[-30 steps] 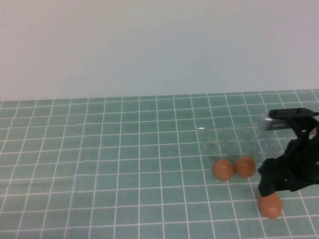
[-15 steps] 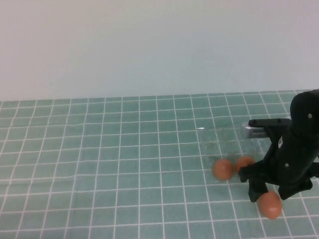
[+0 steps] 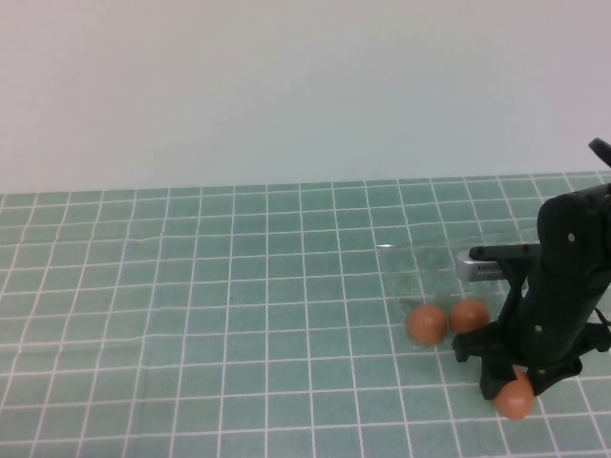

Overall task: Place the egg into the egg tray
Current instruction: Pick up the egg

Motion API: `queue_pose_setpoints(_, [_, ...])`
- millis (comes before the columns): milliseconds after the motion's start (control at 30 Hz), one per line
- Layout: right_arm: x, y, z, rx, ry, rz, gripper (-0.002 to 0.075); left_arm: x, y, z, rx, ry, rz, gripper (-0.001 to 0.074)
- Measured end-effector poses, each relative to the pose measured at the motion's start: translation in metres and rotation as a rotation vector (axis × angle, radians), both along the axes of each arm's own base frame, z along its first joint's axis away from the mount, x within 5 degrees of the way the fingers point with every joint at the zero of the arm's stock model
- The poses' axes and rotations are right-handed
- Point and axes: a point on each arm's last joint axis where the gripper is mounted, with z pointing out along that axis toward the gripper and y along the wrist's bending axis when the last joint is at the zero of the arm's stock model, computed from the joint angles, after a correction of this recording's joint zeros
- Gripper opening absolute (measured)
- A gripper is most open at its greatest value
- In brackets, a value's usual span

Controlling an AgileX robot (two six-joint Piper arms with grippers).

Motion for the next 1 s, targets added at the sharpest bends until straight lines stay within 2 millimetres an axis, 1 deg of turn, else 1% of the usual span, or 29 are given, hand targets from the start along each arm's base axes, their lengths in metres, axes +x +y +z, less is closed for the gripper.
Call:
queue_pose_setpoints(200, [0.001, -0.001, 0.002, -0.008, -0.013, 0.047, 0.0353, 0.000, 0.000, 0.000, 0.000, 0.000, 0.000, -0.0004])
queue_pose_setpoints(267, [0.000, -0.001, 0.009, -0.002, -0.037, 0.061, 0.0353, 0.000, 0.000, 0.000, 0.000, 0.000, 0.000, -0.0004])
queue_pose_setpoints(333, [-0.001, -0.002, 0.021, 0.004, -0.080, 0.075, 0.0353, 0.000, 0.000, 0.000, 0.000, 0.000, 0.000, -0.0004])
queue_pose_setpoints(433, [-0.001, -0.005, 0.047, 0.016, -0.201, 0.096, 0.0353, 0.000, 0.000, 0.000, 0.000, 0.000, 0.000, -0.0004])
queue_pose_setpoints(600, [-0.001, -0.013, 0.097, 0.023, -0.484, 0.115, 0.0353, 0.000, 0.000, 0.000, 0.000, 0.000, 0.000, -0.0004])
queue_pose_setpoints(767, [-0.004, -0.020, 0.135, 0.029, -0.714, 0.096, 0.0353, 0.000, 0.000, 0.000, 0.000, 0.000, 0.000, -0.0004])
queue_pose_setpoints(900, [-0.017, -0.028, 0.150, 0.044, -0.880, 0.108, 0.0353, 0.000, 0.000, 0.000, 0.000, 0.000, 0.000, -0.0004])
queue_pose_setpoints(1000, [-0.034, -0.032, 0.149, 0.082, -0.986, 0.143, 0.0353, 0.000, 0.000, 0.000, 0.000, 0.000, 0.000, -0.0004])
